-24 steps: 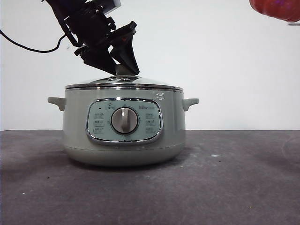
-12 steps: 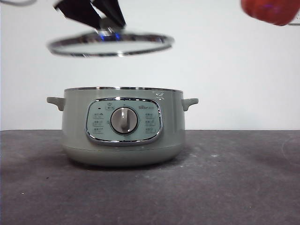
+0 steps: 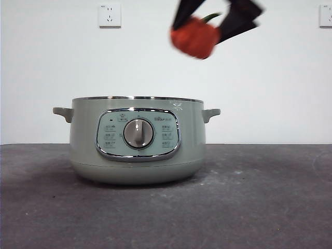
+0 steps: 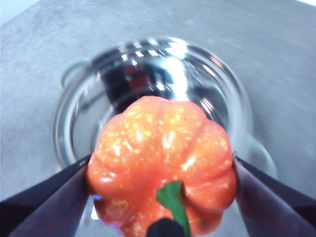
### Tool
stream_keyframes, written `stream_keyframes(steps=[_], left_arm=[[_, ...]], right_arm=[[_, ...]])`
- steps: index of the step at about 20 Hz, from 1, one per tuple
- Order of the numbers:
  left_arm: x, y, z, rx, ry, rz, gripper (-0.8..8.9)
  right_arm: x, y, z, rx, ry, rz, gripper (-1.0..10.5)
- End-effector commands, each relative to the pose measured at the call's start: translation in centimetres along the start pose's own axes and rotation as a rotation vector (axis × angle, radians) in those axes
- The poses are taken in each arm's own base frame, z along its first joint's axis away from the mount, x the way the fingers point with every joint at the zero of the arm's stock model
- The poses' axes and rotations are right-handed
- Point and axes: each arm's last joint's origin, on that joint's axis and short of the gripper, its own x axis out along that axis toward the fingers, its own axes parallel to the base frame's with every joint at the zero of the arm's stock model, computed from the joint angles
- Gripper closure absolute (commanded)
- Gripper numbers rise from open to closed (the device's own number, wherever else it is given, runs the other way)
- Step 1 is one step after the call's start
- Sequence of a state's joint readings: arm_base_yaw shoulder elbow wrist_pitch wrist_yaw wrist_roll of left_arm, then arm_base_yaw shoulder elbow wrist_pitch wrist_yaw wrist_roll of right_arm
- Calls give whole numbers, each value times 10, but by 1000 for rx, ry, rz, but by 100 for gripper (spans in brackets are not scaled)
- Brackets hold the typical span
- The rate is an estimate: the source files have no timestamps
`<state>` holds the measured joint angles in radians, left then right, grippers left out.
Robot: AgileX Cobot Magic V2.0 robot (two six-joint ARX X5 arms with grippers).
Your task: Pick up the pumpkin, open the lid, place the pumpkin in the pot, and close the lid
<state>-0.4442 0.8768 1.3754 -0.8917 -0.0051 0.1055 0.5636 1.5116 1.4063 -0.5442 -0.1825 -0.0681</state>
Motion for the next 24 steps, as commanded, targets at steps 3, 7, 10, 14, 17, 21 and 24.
stream_keyframes(steps=[3,7,10,14,17,21,24], left_arm=[[-32,1,-5,-34,-74,30,822],[-39,0,-8,-55,-71,28,822],[-38,0,-9,-55,-65,28,822],[-38,0,-9,-55,-65,27,822],[-38,0,-9,-55,-63,25,822],[-38,0,-9,-55,-61,24,822],[-37,0,-9,-53,-59,21,822]], right_arm=[[70,1,16,-51,69,27,959],[125,7,9,-122,100,30,959],[151,14,-4,-189,134,29,959],[175,16,-21,-204,196,20,959],[182,16,-28,-201,236,25,958],[182,17,-29,-181,242,27,357],[173,18,-22,-146,224,20,278]])
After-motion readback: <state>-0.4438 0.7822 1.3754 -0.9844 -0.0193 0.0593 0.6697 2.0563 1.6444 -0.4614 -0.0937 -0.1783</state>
